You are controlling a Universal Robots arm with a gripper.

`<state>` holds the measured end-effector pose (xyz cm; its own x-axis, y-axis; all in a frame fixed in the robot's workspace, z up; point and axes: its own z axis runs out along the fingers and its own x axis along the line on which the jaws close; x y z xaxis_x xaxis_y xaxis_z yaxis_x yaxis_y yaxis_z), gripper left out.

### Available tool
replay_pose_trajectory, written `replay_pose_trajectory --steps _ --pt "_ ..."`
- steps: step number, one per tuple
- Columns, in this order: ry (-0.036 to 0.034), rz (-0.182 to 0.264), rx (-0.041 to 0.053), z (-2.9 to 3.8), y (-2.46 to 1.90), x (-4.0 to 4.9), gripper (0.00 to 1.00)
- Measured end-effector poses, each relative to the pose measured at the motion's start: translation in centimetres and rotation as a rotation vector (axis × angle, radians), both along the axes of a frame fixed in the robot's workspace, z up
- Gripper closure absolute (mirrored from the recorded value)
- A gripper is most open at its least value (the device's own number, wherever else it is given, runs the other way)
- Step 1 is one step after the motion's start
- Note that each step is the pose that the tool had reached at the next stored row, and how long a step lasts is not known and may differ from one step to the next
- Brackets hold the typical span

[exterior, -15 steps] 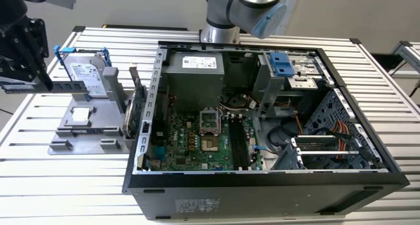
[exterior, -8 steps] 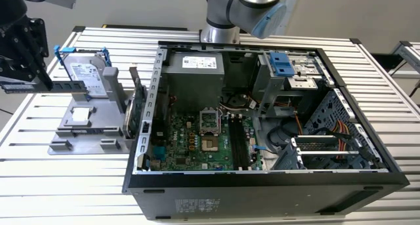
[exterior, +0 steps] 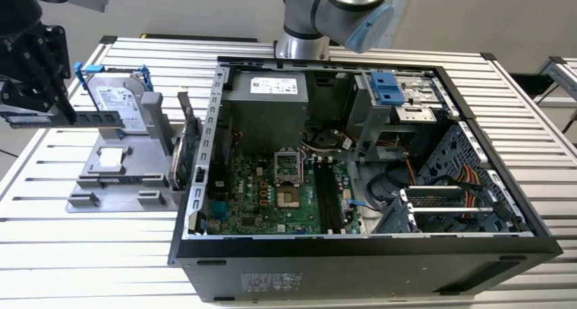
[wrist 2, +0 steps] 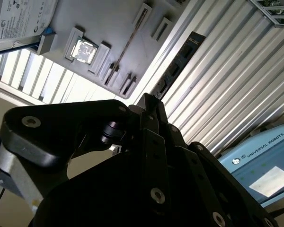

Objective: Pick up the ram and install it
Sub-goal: 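Pick up the ram and move it above insertion slot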

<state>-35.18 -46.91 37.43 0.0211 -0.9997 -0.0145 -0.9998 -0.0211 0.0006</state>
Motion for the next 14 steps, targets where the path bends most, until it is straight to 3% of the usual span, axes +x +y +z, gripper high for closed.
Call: replay_pose_trajectory --steps 14 --pt "0.0000 0.000 0.0000 0.00 0.00 1.43 1.00"
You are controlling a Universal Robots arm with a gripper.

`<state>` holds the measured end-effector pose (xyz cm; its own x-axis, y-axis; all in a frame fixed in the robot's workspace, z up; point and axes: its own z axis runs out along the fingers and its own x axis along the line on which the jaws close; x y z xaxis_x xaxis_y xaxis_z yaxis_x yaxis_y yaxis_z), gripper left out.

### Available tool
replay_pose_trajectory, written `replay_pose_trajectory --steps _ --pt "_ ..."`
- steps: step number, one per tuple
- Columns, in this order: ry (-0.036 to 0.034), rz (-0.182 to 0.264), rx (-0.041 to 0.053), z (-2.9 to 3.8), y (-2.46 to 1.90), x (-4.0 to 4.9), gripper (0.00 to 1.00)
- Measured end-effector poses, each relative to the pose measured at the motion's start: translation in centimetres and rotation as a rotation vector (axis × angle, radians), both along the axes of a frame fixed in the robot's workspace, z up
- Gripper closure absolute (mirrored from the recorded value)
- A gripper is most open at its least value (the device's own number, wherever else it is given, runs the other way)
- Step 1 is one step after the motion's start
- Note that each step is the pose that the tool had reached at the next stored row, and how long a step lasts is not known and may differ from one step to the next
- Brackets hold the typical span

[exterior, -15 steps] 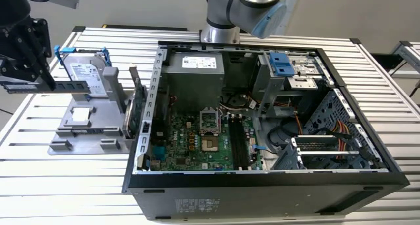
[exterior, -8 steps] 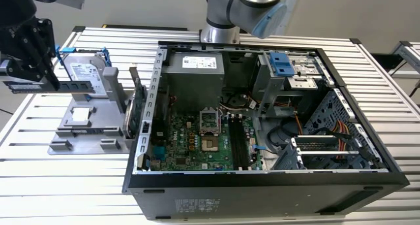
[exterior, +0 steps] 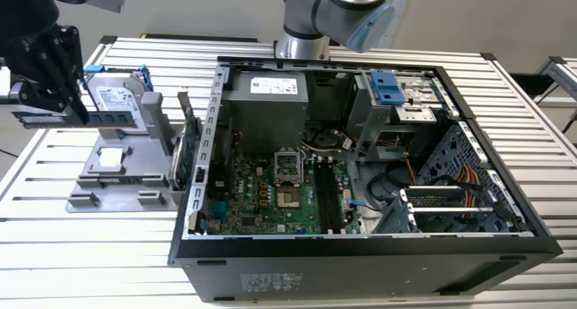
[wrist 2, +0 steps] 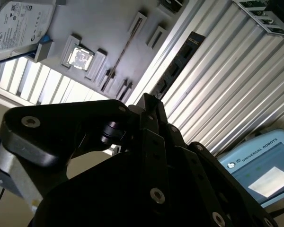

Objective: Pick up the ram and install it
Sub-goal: 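Pick up the ram and move it above insertion slot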

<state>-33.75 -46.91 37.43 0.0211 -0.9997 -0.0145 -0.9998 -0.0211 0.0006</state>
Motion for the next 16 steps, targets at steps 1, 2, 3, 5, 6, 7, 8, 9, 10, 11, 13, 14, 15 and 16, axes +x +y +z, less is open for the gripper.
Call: replay_pose_trajectory --steps 1,2,3,5,6,7,8,9,10,11,13,14,15,16 --pt "0.0000 0.000 0.0000 0.00 0.00 0.10 1.00" --pt "-0.0001 0.000 0.0001 -0.01 0.00 0.19 1.00" --pt "0.0000 0.000 0.0000 0.00 0.00 0.29 1.00" --pt "0.0000 0.000 0.0000 0.00 0.00 0.48 1.00" --pt "0.0000 0.000 0.0000 0.00 0.00 0.59 1.00" --pt "0.0000 0.000 0.0000 0.00 0.00 0.71 1.00" --pt "0.0000 0.000 0.0000 0.00 0.00 0.83 1.00" --pt "0.0000 0.000 0.0000 0.00 0.00 0.94 1.00" --pt "0.0000 0.000 0.0000 0.00 0.00 1.06 1.00" --pt "-0.0001 0.000 0.0001 0.00 0.00 1.17 1.00" --pt "0.0000 0.000 0.0000 0.00 0.00 1.41 1.00" --pt "0.0000 0.000 0.0001 0.00 0.00 1.55 1.00" --pt "-0.0001 0.000 0.0001 0.00 0.00 1.67 1.00" --pt "0.0000 0.000 0.0000 0.00 0.00 1.79 1.00"
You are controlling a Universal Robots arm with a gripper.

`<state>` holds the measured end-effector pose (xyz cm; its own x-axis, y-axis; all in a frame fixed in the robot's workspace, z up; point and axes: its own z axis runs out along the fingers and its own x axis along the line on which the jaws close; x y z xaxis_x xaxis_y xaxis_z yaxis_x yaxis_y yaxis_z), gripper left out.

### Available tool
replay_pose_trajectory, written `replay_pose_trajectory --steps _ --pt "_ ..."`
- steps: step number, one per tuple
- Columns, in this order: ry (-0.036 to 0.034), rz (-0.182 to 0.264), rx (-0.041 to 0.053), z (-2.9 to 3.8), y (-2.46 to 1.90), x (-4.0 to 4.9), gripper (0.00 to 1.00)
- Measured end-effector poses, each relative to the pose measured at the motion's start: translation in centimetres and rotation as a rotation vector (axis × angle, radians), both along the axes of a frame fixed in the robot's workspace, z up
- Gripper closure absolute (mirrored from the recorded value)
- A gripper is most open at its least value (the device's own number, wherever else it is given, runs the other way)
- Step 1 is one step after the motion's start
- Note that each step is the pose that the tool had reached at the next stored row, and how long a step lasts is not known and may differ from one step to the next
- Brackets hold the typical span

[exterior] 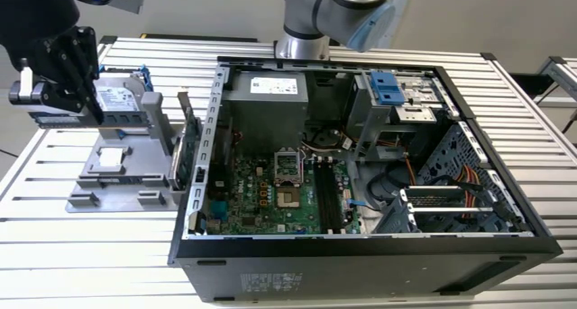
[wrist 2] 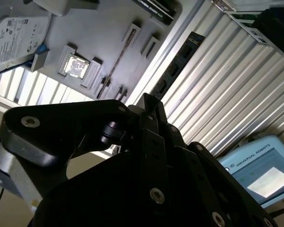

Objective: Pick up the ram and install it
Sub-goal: 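Pick up the ram and move it above insertion slot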

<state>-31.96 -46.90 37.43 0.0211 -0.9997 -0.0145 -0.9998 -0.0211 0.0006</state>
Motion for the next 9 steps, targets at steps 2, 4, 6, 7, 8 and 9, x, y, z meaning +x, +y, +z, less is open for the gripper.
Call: replay_pose_trajectory --steps 2,4,6,7,8,9 --pt "0.0001 0.000 0.0000 0.00 0.00 0.22 1.00" --pt "0.0000 0.000 0.0000 0.00 0.00 0.42 1.00" --pt "0.0000 0.000 0.0000 0.00 0.00 0.58 1.00" --pt "0.0000 0.000 0.0000 0.00 0.00 0.67 1.00" --pt "0.0000 0.000 0.0000 0.00 0.00 0.75 1.00" --pt "0.0000 0.000 0.0000 0.00 0.00 0.84 1.00"
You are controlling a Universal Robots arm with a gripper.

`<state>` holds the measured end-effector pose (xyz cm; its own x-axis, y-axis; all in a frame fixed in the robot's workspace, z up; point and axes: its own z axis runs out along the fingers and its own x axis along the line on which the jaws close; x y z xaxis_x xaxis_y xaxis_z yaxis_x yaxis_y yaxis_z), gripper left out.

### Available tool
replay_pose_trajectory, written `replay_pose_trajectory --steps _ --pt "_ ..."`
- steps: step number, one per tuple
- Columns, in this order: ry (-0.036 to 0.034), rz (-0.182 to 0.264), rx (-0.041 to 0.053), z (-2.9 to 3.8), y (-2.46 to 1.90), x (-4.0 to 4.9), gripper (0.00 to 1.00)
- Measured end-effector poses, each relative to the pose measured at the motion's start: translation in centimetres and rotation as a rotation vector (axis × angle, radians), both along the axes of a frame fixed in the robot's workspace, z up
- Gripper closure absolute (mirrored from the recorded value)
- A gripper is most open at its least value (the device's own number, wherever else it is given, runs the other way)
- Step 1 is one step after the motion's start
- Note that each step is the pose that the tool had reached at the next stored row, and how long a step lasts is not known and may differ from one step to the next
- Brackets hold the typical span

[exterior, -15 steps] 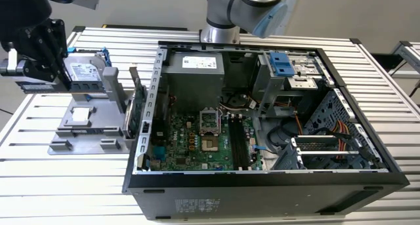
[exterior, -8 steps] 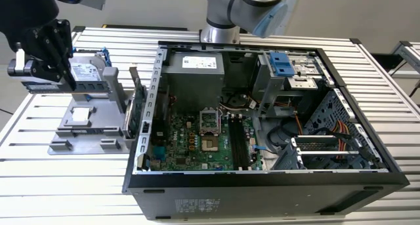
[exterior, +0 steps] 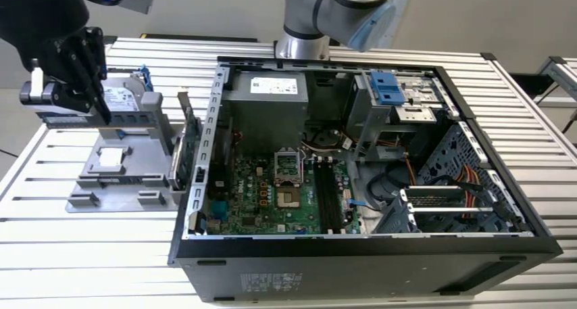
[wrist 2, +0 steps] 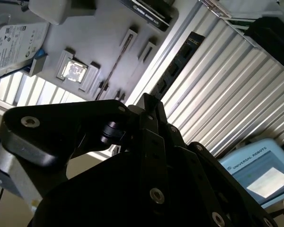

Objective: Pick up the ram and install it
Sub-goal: 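Pick up the ram and move it above insertion slot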

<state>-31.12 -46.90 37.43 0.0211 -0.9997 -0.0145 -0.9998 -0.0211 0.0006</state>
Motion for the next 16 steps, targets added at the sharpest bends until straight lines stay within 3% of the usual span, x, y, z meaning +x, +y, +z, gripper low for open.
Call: replay_pose_trajectory --steps 16 --pt "-0.0001 0.000 0.0001 0.00 0.00 1.68 1.00"
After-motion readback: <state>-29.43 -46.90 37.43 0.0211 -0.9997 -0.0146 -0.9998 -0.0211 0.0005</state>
